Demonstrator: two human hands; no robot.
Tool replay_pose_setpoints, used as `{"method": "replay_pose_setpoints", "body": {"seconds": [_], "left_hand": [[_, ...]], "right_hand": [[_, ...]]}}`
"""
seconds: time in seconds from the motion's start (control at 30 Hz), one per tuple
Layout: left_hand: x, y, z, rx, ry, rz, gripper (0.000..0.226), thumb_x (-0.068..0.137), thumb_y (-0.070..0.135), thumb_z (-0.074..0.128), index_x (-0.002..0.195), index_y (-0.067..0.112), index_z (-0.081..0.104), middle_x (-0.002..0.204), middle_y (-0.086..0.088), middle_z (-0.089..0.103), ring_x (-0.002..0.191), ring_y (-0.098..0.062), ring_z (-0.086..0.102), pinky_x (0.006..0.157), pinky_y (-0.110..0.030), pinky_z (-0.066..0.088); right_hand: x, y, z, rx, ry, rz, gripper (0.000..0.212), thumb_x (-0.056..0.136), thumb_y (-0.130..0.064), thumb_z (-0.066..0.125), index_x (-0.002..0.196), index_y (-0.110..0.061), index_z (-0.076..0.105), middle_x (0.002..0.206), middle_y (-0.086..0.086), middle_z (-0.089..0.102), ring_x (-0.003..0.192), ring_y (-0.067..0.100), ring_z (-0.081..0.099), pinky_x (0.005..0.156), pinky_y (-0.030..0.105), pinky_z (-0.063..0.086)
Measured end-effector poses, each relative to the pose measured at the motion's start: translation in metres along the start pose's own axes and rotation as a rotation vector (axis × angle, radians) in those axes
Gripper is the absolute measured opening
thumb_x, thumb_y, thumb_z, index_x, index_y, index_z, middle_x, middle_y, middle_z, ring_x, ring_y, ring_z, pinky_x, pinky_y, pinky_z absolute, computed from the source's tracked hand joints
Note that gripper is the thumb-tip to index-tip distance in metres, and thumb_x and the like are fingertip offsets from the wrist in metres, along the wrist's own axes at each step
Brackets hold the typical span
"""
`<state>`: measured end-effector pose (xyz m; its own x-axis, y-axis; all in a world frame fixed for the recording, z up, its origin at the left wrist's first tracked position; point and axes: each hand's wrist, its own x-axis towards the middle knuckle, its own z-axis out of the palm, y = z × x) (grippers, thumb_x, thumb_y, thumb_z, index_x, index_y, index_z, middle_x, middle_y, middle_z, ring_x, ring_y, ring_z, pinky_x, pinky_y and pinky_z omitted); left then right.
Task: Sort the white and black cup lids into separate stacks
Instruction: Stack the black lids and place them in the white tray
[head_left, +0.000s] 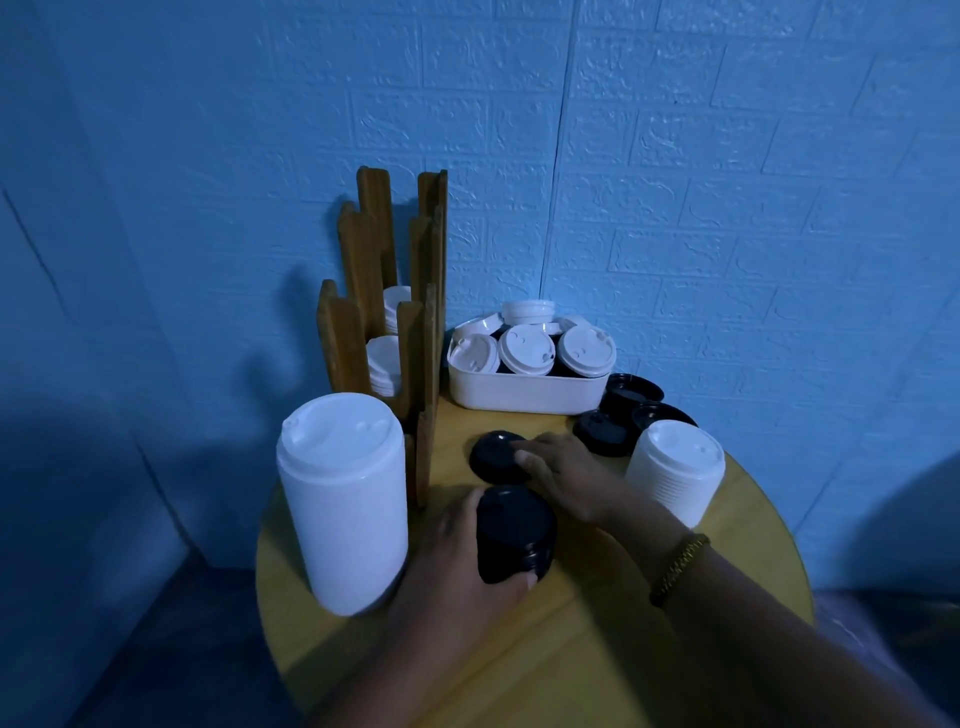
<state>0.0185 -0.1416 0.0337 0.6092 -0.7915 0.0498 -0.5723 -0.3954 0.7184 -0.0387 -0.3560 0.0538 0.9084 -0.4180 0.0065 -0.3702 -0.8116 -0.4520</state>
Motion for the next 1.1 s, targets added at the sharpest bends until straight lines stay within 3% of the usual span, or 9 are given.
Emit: {"method": "replay_pose_setpoints", "body": {"seconds": [0.1,0.23,0.37,0.43,0.6,0.73,0.8,0.9,1.1], "left_hand": [[-0.001,0.001,0.0,-0.003,0.008,0.009,0.101,0.082,0.057,0.076,0.158,0.04,0.012,0.16,0.015,0.029,0.145,-0.01,0.033,0.114,-0.031,0.037],[-0.003,0.004,-0.001,0.017,0.001,0.002,0.102,0.083,0.055,0.076,0.159,0.038,0.011,0.161,0.012,0.029,0.146,-0.012,0.033,0.115,-0.032,0.036],[-0.007,0.006,-0.004,0.018,-0.023,-0.005,0.102,0.084,0.056,0.075,0.16,0.038,0.01,0.163,0.011,0.029,0.147,-0.014,0.033,0.116,-0.033,0.035],[-0.007,0.007,-0.005,0.021,-0.023,-0.011,0.103,0.083,0.057,0.075,0.16,0.039,0.009,0.163,0.012,0.029,0.148,-0.014,0.033,0.116,-0.033,0.035],[-0.003,0.005,-0.002,0.018,-0.003,-0.04,0.11,0.08,0.058,0.078,0.16,0.035,0.006,0.166,0.009,0.025,0.151,-0.016,0.029,0.118,-0.034,0.032],[-0.002,0.007,-0.001,0.007,-0.031,-0.04,0.116,0.079,0.056,0.08,0.162,0.033,0.001,0.166,0.008,0.025,0.151,-0.016,0.029,0.117,-0.034,0.033],[-0.002,0.008,-0.002,-0.001,-0.046,-0.037,0.117,0.079,0.055,0.081,0.162,0.032,0.001,0.165,0.008,0.027,0.149,-0.016,0.032,0.114,-0.032,0.035],[-0.002,0.007,-0.003,-0.011,-0.064,-0.032,0.119,0.078,0.056,0.081,0.162,0.032,0.0,0.163,0.007,0.03,0.147,-0.016,0.035,0.111,-0.029,0.036],[0.0,0.001,-0.001,-0.035,-0.086,-0.037,0.122,0.075,0.06,0.081,0.16,0.039,-0.003,0.164,0.009,0.029,0.145,-0.017,0.04,0.111,-0.033,0.041]], "right_hand": [[-0.025,0.008,0.001,-0.065,0.075,0.044,0.038,0.104,-0.046,0.04,0.13,-0.027,0.06,0.125,0.0,0.045,0.118,0.021,0.041,0.096,0.032,0.034],[-0.03,0.003,0.003,-0.156,0.139,0.076,0.032,0.096,-0.047,0.058,0.115,-0.021,0.059,0.136,0.002,0.041,0.124,0.022,0.041,0.1,0.032,0.04],[-0.021,-0.004,0.001,-0.08,0.086,0.125,0.028,0.092,-0.039,0.066,0.111,-0.022,0.054,0.118,0.001,0.057,0.097,0.013,0.055,0.086,0.03,0.052],[-0.021,-0.007,-0.002,0.01,0.099,0.165,0.034,0.089,-0.04,0.07,0.113,-0.025,0.051,0.11,-0.003,0.059,0.093,0.01,0.057,0.082,0.03,0.054],[-0.053,-0.018,-0.021,0.137,0.332,0.088,0.06,0.087,-0.047,0.07,0.138,-0.026,0.046,0.123,-0.006,0.051,0.109,0.013,0.054,0.088,0.025,0.044],[-0.081,-0.027,-0.025,0.221,0.099,-0.07,0.057,0.086,-0.046,0.071,0.138,-0.037,0.048,0.126,-0.014,0.046,0.111,0.003,0.051,0.092,0.016,0.045],[-0.081,-0.029,-0.018,0.119,-0.013,-0.126,0.061,0.084,-0.049,0.069,0.14,-0.04,0.046,0.132,-0.011,0.043,0.118,0.009,0.047,0.099,0.023,0.044],[-0.076,-0.034,-0.01,0.097,-0.017,-0.142,0.063,0.081,-0.054,0.067,0.139,-0.042,0.045,0.133,-0.012,0.043,0.123,0.011,0.042,0.103,0.03,0.04],[-0.074,-0.043,-0.01,0.219,-0.068,-0.131,0.055,0.083,-0.041,0.075,0.131,-0.038,0.05,0.124,-0.016,0.054,0.108,0.002,0.055,0.088,0.019,0.049]]}}
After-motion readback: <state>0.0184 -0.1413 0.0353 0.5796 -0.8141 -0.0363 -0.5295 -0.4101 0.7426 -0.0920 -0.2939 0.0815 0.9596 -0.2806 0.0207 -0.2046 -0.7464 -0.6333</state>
